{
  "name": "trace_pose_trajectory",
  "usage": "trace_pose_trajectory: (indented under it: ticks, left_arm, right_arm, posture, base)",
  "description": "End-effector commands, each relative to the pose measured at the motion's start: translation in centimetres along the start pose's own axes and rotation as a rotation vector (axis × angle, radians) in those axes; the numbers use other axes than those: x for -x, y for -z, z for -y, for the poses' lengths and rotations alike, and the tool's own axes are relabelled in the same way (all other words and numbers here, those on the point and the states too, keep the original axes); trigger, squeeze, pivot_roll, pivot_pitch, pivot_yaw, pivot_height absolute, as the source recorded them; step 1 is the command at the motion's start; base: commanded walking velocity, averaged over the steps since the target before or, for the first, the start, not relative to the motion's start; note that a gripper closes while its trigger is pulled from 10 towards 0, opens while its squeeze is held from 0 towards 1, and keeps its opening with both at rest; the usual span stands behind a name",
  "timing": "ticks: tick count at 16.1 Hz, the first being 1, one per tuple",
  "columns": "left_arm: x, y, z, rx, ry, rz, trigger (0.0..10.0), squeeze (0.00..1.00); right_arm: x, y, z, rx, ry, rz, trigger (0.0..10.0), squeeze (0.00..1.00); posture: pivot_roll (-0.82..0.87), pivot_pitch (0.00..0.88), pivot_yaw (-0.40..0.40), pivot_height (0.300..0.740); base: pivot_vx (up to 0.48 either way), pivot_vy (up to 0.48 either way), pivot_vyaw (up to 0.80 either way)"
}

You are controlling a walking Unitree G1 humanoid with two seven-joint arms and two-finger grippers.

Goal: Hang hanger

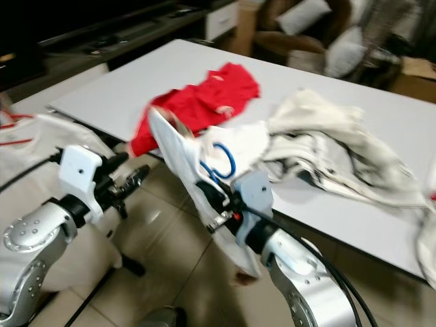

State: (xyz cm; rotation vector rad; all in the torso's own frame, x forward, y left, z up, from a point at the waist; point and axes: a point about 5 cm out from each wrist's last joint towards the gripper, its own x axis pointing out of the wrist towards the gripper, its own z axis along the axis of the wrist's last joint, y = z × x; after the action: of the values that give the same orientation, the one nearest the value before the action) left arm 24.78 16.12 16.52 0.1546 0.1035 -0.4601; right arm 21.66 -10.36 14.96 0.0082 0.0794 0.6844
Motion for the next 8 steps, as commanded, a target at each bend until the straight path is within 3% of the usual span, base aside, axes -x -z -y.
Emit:
trace_pose_trajectory:
  ticks: [1,4,6,8]
  left_arm:
    - [-0.1,0.4,0.1,0.001,0.001,-0.015,10.0,0.13]
    - [0.5,2.4,0.8,0.063,0.011,-0.088,10.0,0.13]
    - [0.9,3.8,1.6,0.109,0.006,-0.133,10.0,0.13]
    - [1.0,3.8,1.7,0.105,-0.005,-0.125,10.0,0.13]
  right_arm:
    - [0.2,-0.2,0.5,0.031,0.007,-0.001,10.0,0.0]
    - [0.5,-0.2,0.1,0.029,-0.04,-0.058,10.0,0.0]
    - [1.2,1.8,-0.4,0.03,-0.085,-0.205,10.0,0.0]
    - [0.9,3.2,-0.6,0.027,-0.098,-0.232,10.0,0.0]
  posture:
    - [-0.01,0.05,0.02,0.74]
    - [-0.04,0.07,-0.001,0.74]
    - [-0.06,0.08,-0.018,0.74]
    - [-0.05,0.086,-0.045,0.74]
  base:
    - [0.0,0.0,0.8]
    - [0.0,0.0,0.8]
    - [0.0,0.0,0.8]
    - [0.0,0.0,0.8]
